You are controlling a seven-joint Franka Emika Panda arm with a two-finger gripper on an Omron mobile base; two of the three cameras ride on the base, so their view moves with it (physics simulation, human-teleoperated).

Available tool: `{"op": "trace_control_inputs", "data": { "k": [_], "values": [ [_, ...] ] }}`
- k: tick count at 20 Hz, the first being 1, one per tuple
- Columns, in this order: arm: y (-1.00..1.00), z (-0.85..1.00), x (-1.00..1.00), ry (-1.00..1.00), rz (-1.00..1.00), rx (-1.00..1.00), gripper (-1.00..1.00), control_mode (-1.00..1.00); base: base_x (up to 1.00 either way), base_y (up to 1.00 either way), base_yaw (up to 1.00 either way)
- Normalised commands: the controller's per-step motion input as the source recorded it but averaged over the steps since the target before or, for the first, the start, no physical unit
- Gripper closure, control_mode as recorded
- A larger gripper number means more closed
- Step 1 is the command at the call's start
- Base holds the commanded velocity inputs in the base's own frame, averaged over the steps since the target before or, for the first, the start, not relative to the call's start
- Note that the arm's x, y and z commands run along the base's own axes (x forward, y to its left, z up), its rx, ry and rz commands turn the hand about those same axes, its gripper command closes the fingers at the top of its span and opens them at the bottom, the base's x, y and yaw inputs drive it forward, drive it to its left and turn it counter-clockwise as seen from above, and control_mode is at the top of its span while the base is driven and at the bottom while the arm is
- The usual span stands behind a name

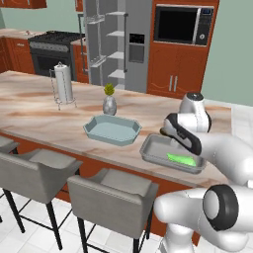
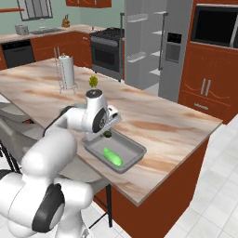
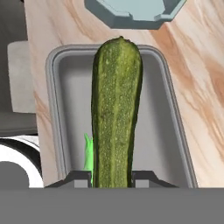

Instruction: Place the cold items (corn and squash) from the fridge in one tupperware on the dining counter. Place the warm items (hot dog and kebab skewer) in the stove area in another tupperware.

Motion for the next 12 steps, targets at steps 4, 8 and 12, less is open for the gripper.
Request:
{"op": "trace_control_inputs", "data": {
  "k": [4, 8, 12],
  "values": [
    [-0.02, -0.43, 0.1, 0.1, 0.05, 0.01, 1.0, -1.0, 0.0, 0.0, 0.0],
    [-0.08, -0.47, 0.0, 0.13, 0.01, 0.0, 1.0, -1.0, 0.0, 0.0, 0.0],
    [-0.01, -0.27, 0.0, 0.05, 0.01, 0.0, 1.0, -1.0, 0.0, 0.0, 0.0]
  ]
}}
